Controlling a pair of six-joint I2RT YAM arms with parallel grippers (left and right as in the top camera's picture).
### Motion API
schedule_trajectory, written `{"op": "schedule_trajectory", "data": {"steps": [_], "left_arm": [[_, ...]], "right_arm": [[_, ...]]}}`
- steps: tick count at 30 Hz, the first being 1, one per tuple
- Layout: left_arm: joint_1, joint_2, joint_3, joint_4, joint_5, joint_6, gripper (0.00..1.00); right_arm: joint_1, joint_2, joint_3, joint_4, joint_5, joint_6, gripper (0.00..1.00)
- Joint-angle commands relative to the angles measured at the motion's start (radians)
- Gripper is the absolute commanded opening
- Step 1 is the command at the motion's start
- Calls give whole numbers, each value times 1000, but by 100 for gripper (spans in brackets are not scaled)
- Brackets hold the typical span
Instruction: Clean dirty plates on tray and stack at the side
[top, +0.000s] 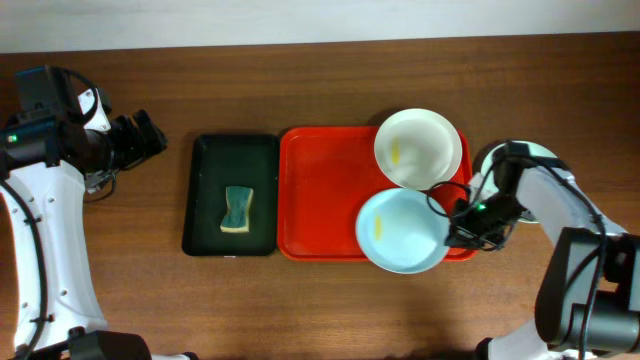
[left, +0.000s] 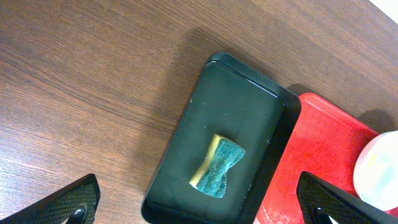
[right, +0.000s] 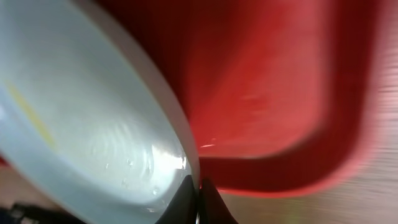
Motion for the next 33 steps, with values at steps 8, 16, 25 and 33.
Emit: {"op": "schedule_trajectory", "data": {"steps": [8, 16, 25, 33], "left_arm": [[2, 3, -1, 0, 11, -2, 99], [2, 3, -1, 0, 11, -2, 99], [2, 3, -1, 0, 11, -2, 99], [2, 3, -1, 0, 11, -2, 99]], "right_arm": [[360, 2, -6, 362, -88, 480, 4], [449, 2, -6, 440, 72, 599, 21], [404, 2, 116, 312, 169, 358, 41], [404, 5, 212, 148, 142, 314, 41]]}}
